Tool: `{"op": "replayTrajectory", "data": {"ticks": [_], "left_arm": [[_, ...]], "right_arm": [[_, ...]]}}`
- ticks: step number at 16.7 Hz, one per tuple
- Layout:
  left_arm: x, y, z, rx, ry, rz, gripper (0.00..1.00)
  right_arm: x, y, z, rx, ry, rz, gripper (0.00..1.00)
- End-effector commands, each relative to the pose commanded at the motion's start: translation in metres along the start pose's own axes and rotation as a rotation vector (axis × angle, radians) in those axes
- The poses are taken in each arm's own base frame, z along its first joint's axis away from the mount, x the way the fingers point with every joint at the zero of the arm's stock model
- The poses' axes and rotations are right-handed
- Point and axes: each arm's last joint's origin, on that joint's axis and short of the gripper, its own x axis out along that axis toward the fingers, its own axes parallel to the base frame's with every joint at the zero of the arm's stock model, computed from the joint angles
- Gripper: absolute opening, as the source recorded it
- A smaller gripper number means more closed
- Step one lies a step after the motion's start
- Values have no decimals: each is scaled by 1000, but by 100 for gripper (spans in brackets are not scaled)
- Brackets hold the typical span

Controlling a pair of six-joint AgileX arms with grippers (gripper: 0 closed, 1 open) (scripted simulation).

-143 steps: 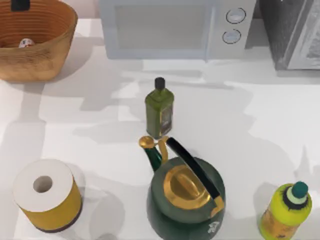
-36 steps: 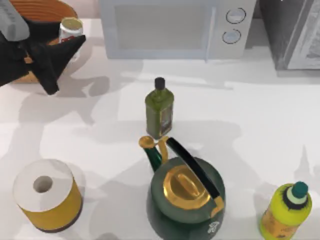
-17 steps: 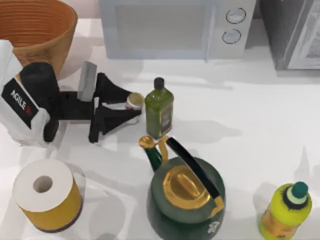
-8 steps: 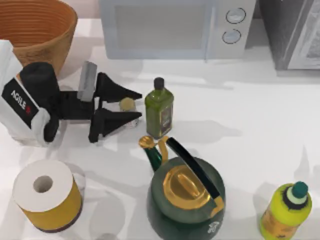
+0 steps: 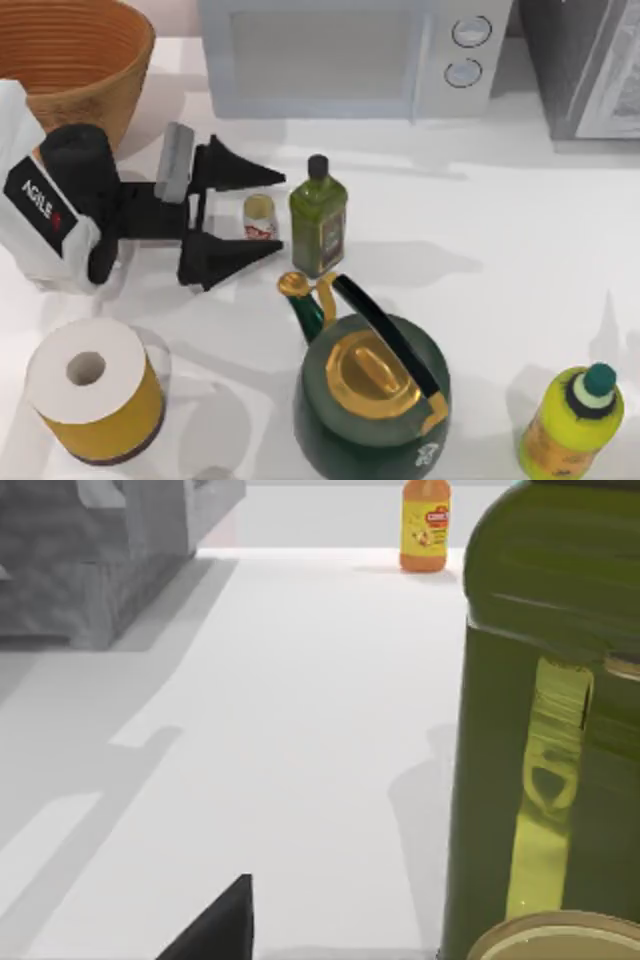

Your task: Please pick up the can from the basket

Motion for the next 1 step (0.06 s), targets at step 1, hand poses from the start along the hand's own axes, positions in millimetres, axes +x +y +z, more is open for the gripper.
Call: {"op": "replayTrajectory", "data": {"ticks": [1], "left_arm": [[0, 0, 0, 0, 0, 0, 100]], "right_arm": [[0, 0, 0, 0, 0, 0, 100]]}}
